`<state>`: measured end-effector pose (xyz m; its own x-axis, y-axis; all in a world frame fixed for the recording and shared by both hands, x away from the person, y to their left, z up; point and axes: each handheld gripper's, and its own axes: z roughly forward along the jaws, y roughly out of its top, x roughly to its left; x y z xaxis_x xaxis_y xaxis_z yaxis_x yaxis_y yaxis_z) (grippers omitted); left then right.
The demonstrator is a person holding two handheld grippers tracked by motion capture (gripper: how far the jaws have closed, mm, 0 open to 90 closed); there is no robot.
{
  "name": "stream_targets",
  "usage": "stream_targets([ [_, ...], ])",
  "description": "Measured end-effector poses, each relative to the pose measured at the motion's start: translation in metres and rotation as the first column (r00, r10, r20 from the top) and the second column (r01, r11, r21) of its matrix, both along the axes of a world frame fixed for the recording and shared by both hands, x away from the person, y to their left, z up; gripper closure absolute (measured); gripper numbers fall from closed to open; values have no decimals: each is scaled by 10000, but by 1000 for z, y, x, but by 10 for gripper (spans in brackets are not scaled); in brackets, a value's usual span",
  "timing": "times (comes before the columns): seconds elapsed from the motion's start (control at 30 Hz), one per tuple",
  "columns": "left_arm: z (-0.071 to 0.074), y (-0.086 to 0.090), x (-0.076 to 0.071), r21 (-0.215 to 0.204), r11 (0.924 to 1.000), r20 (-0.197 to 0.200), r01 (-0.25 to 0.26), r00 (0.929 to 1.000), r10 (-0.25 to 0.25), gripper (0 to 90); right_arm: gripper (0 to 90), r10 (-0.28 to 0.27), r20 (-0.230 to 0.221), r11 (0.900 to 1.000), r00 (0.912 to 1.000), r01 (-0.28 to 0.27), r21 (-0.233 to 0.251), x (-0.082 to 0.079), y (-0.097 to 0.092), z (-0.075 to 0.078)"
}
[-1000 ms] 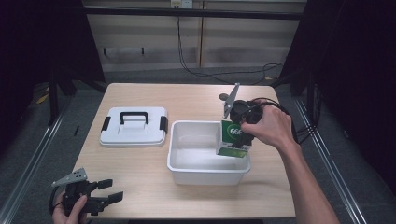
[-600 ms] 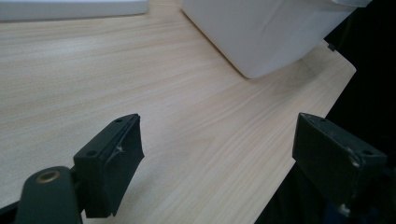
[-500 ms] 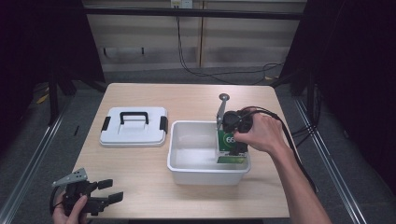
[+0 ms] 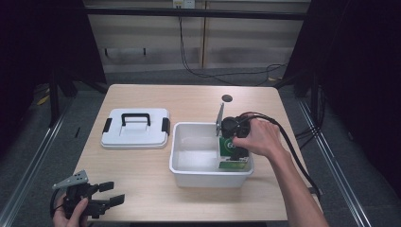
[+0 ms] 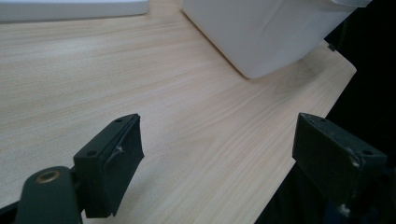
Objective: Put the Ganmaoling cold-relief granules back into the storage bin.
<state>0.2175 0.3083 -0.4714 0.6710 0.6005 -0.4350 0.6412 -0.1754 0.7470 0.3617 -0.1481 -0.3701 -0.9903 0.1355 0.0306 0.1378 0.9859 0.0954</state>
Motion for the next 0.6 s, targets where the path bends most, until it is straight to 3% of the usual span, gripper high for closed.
stream_targets([
  [0.1, 0, 0, 0, 15, 10000, 9, 6, 10000, -6, 160, 150, 157, -37, 9998, 9999, -157, -93, 1, 1, -4],
  [0.2, 0, 0, 0, -2, 10000, -7, 2, 10000, -2, 160, 150, -134, -60, 9997, 9999, 133, -181, 0, 2, -9],
  [0.6, 0, 0, 0, 27, 10000, -2, 43, 10000, -43, 161, 150, -64, -250, 9979, 9997, 48, -648, 4, 8, -32],
])
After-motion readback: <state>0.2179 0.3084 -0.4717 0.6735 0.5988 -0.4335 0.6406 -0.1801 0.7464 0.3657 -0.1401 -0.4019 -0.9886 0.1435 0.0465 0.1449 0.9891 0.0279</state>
